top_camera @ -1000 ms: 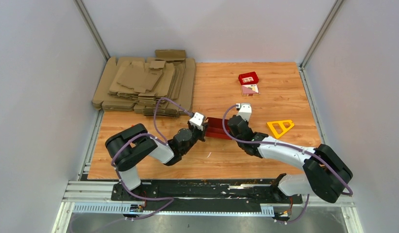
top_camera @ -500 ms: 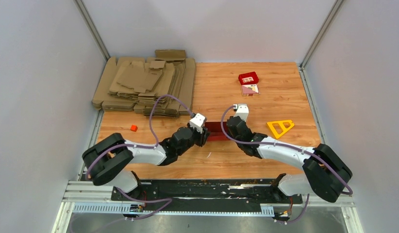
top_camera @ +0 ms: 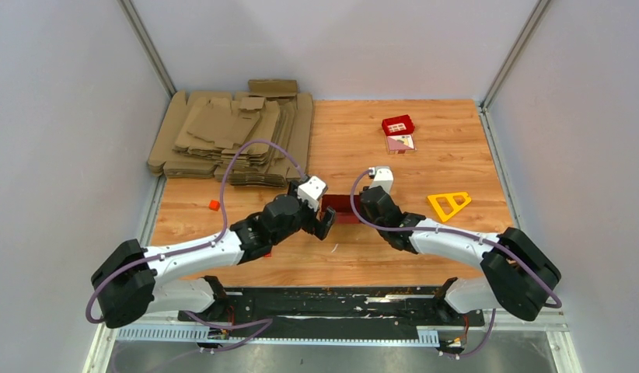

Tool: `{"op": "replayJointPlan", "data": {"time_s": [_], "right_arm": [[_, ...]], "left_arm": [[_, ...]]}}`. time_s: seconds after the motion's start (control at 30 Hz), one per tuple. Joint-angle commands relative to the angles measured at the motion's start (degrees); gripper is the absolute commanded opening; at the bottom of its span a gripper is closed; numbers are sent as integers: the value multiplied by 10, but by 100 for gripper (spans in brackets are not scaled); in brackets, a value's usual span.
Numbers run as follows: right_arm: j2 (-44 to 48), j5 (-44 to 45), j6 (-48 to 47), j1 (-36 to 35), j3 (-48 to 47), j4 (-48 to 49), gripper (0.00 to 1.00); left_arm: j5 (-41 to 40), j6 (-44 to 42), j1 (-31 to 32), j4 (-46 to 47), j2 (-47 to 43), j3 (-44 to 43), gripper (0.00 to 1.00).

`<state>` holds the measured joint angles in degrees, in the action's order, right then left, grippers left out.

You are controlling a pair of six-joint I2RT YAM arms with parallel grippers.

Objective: Fold the paper box

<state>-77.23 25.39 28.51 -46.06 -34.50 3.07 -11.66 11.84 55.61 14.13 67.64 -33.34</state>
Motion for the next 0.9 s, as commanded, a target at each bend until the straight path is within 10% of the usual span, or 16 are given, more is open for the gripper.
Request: {"op": "replayJointPlan", "data": {"time_s": [0.0,0.43,0.87], "right_arm": [[-7,-25,-17,-3,-6,16,0],[-30,-86,-66,-3,-34,8,0],[-29,-88,-69,-3,-36,7,0]], "left_arm": [[41,-120,-10,-86,-11,-47,100],[298,-200,-170,-174,76,-173,100],[446,-165,-170,-213,203,-224,97]]}}
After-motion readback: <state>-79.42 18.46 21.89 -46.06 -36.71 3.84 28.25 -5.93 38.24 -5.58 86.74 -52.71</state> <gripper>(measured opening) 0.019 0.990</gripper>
